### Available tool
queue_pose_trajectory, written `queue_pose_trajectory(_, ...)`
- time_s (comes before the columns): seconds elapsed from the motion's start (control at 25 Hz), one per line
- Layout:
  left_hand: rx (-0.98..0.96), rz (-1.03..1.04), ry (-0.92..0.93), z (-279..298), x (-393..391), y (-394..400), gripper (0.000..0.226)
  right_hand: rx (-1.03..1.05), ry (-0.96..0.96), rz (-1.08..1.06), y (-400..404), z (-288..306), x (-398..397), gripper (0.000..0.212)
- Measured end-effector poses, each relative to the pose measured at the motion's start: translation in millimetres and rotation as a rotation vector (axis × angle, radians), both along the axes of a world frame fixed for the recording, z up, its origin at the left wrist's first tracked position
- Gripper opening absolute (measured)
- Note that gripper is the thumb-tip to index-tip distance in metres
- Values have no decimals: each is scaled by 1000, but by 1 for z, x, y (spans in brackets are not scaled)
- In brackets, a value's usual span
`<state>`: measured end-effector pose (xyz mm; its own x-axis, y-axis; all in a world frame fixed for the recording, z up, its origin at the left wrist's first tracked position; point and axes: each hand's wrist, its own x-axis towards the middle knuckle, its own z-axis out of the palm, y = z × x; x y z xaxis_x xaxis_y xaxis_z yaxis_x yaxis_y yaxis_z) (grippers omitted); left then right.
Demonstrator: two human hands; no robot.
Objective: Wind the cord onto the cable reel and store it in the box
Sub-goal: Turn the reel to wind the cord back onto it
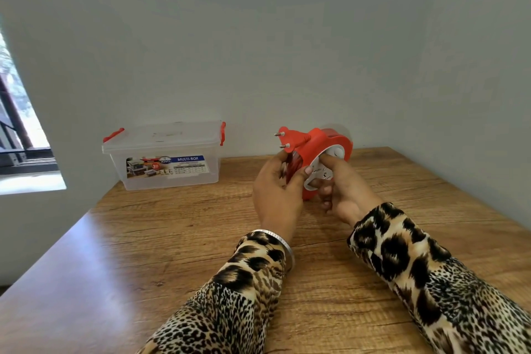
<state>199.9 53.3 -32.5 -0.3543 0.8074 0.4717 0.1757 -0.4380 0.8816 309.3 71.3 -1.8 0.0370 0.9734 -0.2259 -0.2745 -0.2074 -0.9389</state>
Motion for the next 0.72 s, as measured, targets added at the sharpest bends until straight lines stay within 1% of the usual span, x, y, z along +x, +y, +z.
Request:
queue_pose_trajectory(0.08, -47, -59, -147, -1, -6, 3, 40, 45, -40, 42, 1, 1, 2, 26)
queue_pose_trajectory(0.12, -90, -97, -267, -1, -10, 6, 35, 84, -89, 55, 0, 1, 1, 31)
queue_pose_trajectory(0.16, -143, -135, -377, -1, -14, 8, 28, 145, -177, 49, -1, 0, 0, 36)
queue_pose_trajectory(0.2, -205, -155, -448, -1, -19, 10, 23, 231, -321, 20, -3, -3, -3, 43)
queue_pose_trajectory(0.28, -334, -129, -468, -1, -28, 16, 22, 489, -746, -72, -3, -11, -6, 62)
queue_pose_trajectory(0.32, -371, -111, -463, -1, -32, 20, 24, 605, -930, -80, -3, -14, -8, 66)
queue_pose_trajectory(0.36, -392, -99, -459, -1, -36, 24, 25, 666, -1042, -42, -3, -16, -8, 65)
queue_pose_trajectory(0.44, -427, -90, -441, -2, -42, 33, 26, 653, -1131, 69, 0, -18, -8, 56)
queue_pose_trajectory(0.48, -455, -100, -421, -1, -43, 37, 28, 657, -1164, 89, 3, -20, -8, 50)
queue_pose_trajectory(0.56, -497, -106, -358, -2, -46, 45, 29, 710, -1207, 64, 11, -25, -9, 40)
queue_pose_trajectory(0.64, -505, -68, -206, -4, -48, 57, 23, 738, -1211, 26, 20, -29, -11, 39)
queue_pose_trajectory(0.68, -508, -40, -84, -4, -49, 62, 25, 757, -1220, 10, 25, -32, -12, 38)
queue_pose_trajectory(0.72, -512, -5, 53, -4, -49, 66, 31, 774, -1235, -9, 31, -34, -12, 36)
